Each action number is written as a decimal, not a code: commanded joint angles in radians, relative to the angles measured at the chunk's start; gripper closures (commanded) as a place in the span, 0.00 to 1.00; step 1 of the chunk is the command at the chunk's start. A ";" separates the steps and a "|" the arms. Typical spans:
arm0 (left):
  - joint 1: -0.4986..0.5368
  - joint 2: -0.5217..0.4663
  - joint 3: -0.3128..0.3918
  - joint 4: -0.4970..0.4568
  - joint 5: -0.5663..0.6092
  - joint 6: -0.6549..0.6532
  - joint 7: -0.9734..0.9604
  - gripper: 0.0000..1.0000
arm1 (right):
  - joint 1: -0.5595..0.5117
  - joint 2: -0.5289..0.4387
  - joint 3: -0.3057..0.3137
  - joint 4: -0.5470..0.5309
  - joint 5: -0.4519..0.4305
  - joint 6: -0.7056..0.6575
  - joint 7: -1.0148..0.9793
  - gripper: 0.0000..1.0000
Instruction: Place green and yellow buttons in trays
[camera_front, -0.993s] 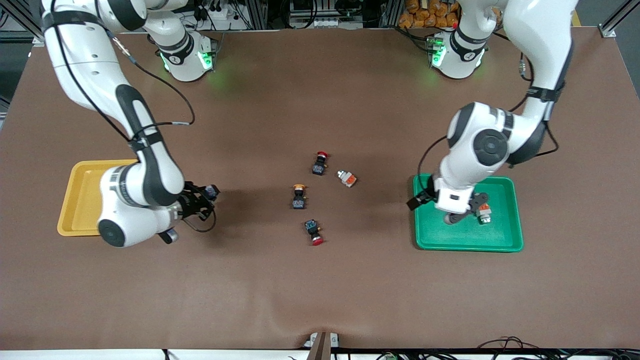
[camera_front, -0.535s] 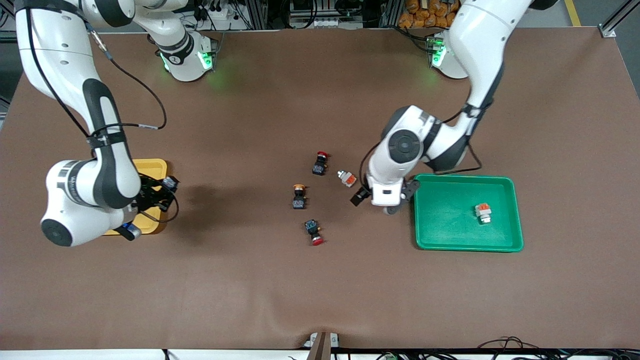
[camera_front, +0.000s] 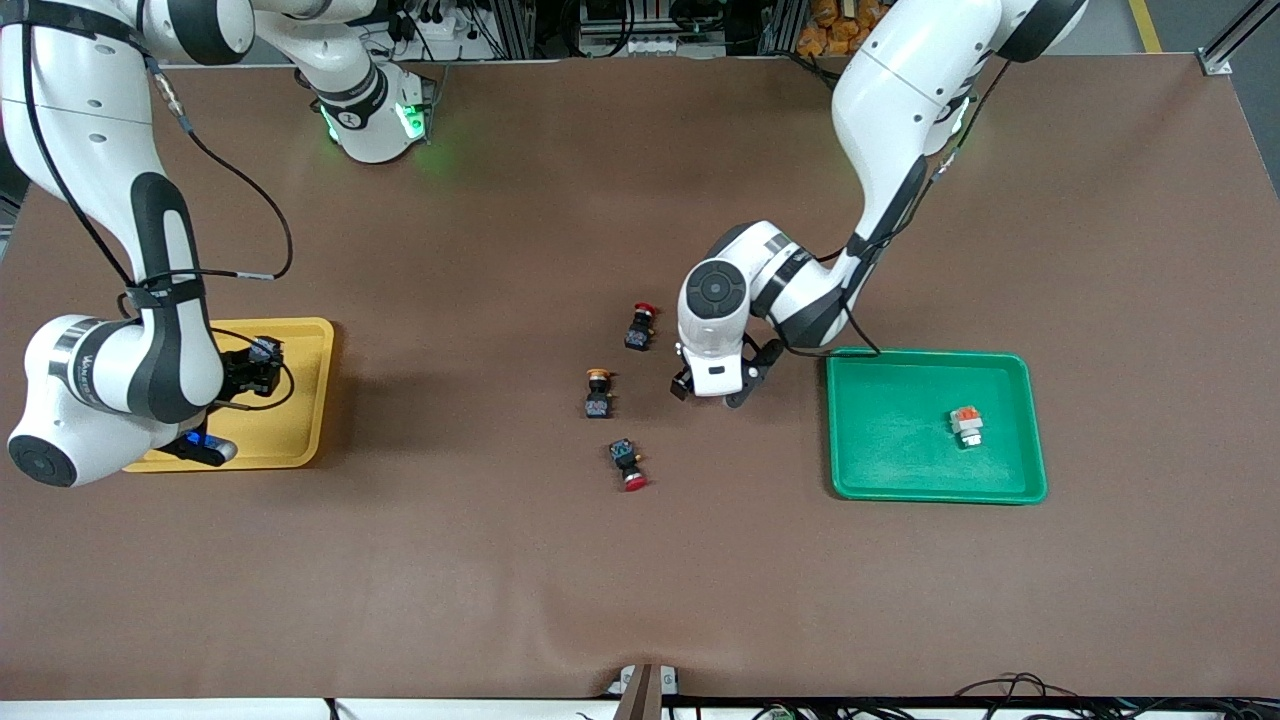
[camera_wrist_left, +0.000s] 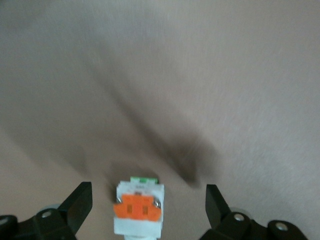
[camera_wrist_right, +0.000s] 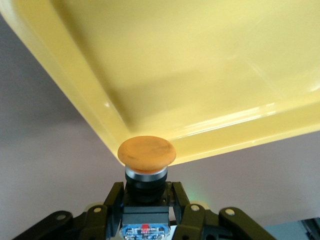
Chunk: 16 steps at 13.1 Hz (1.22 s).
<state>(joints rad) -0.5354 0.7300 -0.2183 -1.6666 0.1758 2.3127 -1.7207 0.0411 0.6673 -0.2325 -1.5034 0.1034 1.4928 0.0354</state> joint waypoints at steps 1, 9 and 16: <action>-0.031 0.025 0.010 0.021 0.033 0.024 -0.068 0.00 | -0.079 0.003 0.010 -0.003 -0.060 0.021 -0.130 1.00; -0.025 0.002 0.011 0.022 0.036 0.025 -0.017 1.00 | -0.141 0.107 0.010 -0.017 -0.094 0.176 -0.678 1.00; 0.193 -0.135 0.007 0.001 0.036 -0.081 0.281 1.00 | -0.172 0.138 0.012 -0.008 -0.088 0.186 -0.770 0.00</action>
<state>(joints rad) -0.4123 0.6356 -0.2016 -1.6295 0.1844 2.2496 -1.5325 -0.1347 0.8077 -0.2310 -1.5163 0.0234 1.6926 -0.7401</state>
